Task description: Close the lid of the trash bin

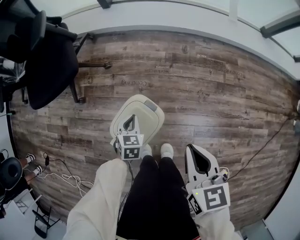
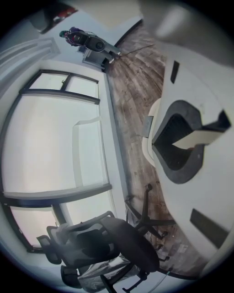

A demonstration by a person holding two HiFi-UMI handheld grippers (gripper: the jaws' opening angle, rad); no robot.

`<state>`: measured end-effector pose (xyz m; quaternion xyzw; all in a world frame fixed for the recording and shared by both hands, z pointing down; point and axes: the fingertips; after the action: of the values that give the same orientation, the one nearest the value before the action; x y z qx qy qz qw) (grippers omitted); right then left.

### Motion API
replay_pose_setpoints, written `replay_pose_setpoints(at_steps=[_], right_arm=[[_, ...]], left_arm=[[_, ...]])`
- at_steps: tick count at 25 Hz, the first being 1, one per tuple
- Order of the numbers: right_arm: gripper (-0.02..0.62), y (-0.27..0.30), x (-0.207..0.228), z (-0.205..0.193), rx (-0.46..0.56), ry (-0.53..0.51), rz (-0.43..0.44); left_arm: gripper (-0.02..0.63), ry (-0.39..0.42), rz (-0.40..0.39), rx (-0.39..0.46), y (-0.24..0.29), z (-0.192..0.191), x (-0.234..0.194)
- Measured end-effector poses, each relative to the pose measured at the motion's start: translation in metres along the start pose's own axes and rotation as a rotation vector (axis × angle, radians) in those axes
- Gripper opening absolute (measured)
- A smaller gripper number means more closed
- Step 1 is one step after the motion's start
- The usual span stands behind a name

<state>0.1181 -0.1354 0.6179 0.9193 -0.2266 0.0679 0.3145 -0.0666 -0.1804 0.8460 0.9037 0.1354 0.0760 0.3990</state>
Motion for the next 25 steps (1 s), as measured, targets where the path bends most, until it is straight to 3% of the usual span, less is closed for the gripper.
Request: replay_pose_setpoints(at_steps=[11, 19, 25], right_arm=[[0.023, -0.055, -0.045, 0.080, 0.085, -0.098, 0.082], [0.023, -0.120, -0.087, 0.144, 0.143, -0.119, 0.141], [0.023, -0.181, -0.121, 0.197, 0.249, -0.145, 0.177]], left_arm=[[0.005, -0.157, 0.104, 0.257, -0.184, 0.119, -0.013], [0.005, -0.187, 0.113, 0.401, -0.333, 0.201, 0.000], [0.005, -0.188, 0.160, 0.481, -0.427, 0.238, 0.003]])
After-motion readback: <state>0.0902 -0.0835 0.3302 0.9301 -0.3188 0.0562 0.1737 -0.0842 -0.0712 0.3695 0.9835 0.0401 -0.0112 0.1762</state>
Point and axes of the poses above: the fingertips, and each gripper's own axes: y forward along the fingers, x to its right, z out of its top, and after that the axes turned 5 degrees about x, right-handed
